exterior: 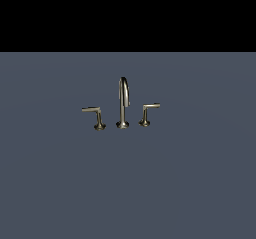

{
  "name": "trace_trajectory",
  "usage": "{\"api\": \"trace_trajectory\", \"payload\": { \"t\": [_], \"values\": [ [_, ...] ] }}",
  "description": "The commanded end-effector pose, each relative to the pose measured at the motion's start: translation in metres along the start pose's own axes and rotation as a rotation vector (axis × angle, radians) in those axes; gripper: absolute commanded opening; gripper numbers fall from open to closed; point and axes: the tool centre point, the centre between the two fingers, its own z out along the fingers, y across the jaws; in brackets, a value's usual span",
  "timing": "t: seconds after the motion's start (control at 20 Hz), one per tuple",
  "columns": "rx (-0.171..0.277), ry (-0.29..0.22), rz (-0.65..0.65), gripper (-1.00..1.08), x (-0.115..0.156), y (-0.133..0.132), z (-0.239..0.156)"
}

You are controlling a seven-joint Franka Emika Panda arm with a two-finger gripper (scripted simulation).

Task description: Turn on the faucet by rotating a designated handle.

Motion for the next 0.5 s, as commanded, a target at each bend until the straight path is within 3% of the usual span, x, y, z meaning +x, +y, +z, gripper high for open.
{"api": "trace_trajectory", "payload": {
  "t": [0.0,0.45],
  "values": [
    [0.000,0.000,0.004,-1.00,0.001,0.000,0.000],
    [-0.001,0.001,0.086,-1.00,0.029,0.003,0.005]
  ]
}}
